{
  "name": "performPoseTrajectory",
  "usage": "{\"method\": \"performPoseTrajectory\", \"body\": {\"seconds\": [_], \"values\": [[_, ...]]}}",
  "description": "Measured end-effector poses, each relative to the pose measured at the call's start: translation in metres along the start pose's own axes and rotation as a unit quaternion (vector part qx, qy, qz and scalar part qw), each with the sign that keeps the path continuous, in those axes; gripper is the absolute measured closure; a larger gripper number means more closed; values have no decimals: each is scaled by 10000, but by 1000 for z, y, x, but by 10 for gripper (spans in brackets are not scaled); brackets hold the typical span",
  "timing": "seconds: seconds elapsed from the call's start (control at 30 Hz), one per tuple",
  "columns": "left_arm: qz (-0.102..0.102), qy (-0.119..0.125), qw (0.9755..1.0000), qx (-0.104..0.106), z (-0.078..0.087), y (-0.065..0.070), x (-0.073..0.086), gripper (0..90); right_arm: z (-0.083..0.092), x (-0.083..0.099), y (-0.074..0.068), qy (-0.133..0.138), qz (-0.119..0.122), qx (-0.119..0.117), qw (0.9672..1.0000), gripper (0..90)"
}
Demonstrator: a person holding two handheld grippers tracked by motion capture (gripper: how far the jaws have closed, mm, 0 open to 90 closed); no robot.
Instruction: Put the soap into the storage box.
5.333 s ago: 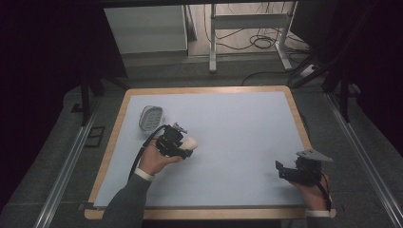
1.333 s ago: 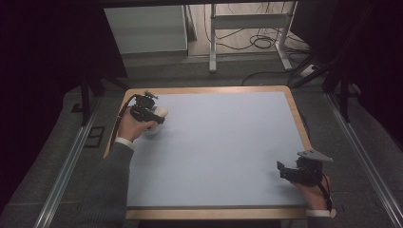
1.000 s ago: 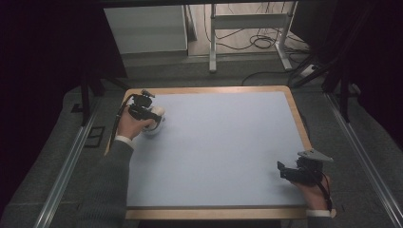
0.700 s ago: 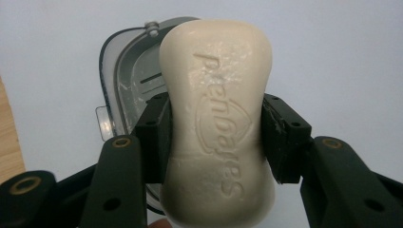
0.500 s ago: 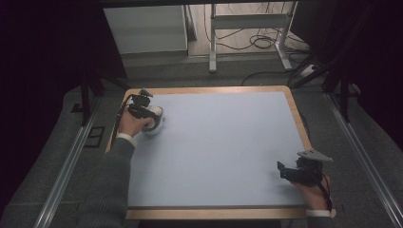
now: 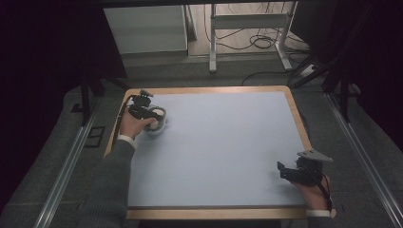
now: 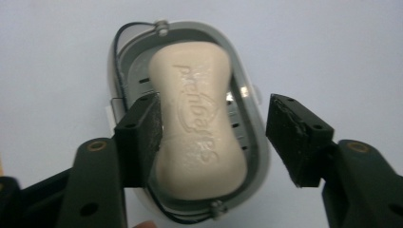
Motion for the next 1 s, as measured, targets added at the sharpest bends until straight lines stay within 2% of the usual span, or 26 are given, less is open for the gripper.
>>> {"method": "performPoseTrajectory", "body": {"seconds": [0.13,0.23,0.33,0.47,0.63,0.67,0.77,0.83,0.9,0.97,1.0], "values": [[-147,200,9996,108,11,10,1,346,1,0,0,7,-6,-9,10000,64],[-430,373,9979,304,22,25,6,330,0,0,1,14,-25,0,10000,64],[-644,498,9956,467,28,39,15,318,1,0,1,21,-21,-16,10000,64],[-957,658,9908,698,31,57,32,303,2,-1,0,40,-5,-18,10000,64],[-1088,718,9886,748,28,66,47,298,2,-1,-1,55,4,-49,10000,64],[-1172,767,9865,848,27,71,54,301,2,-1,-1,64,3,-43,10000,64],[-1200,804,9851,937,25,75,62,303,3,-1,-1,67,7,-41,10000,64],[-1221,877,9832,1037,21,82,78,301,2,-2,-1,80,24,-37,10000,64],[-1224,889,9830,1040,19,84,81,299,3,-2,-2,78,30,-46,10000,64],[-1183,943,9819,1139,13,88,95,297,3,-2,-3,89,61,-50,9999,64],[-1172,931,9823,1122,10,89,100,296,3,-2,-3,92,69,-51,9999,64]]}}
Point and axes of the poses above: each handheld gripper's, and its own axes: z roughly backward along the jaws, x roughly out of its underside, y roughly to its right, the point moved 6 cm from there along -z, roughly forward along the jaws, and after that the axes turned 7 degrees about -y, right-handed, at the moved point
